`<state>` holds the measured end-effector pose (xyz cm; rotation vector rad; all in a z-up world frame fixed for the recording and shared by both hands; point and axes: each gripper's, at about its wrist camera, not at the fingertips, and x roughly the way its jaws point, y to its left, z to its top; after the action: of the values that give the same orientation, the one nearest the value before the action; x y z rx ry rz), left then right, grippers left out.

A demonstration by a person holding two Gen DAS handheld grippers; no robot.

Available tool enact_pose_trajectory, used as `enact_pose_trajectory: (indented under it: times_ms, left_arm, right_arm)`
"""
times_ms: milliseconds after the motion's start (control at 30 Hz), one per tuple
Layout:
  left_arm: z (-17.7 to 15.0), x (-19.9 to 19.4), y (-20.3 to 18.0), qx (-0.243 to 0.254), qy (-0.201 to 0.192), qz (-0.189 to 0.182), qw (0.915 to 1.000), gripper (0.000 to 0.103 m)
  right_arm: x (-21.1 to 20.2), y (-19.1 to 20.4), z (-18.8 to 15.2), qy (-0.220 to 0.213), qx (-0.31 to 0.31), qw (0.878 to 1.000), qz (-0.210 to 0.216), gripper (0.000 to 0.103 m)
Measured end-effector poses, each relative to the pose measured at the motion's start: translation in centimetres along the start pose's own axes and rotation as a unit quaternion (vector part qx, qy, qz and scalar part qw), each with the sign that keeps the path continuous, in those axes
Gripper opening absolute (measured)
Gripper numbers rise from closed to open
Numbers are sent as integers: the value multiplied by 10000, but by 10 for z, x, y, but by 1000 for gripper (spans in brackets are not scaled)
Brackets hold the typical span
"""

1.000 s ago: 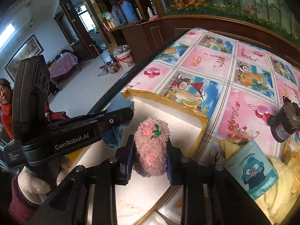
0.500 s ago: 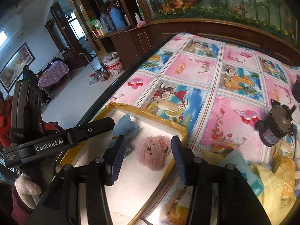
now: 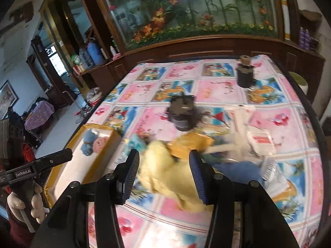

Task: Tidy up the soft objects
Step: 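Grasp the lemon-print tissue pack with the right tool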

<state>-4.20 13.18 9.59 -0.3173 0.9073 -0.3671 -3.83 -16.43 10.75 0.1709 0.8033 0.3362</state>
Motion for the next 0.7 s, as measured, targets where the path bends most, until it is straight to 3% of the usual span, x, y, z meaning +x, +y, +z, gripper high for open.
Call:
enact_pose_trajectory:
  times_ms: [233, 433, 567, 700]
  left_arm:
    - [-24, 42, -45, -27, 419, -265, 9988, 58]
    - [-27, 67, -69, -98, 627, -370, 9973, 58]
    - [-13, 77, -90, -2, 432, -109, 9990, 58]
    - [10, 93, -113, 347, 160, 381, 9985, 59]
  right_arm:
    - [-16, -73, -37, 154, 502, 9977, -421, 50]
    - [4, -81, -54, 471, 516, 9973, -236, 50]
    - [21, -70, -63, 566, 463, 9972, -146, 50]
    - [27, -66, -68, 643, 374, 9971, -135, 48]
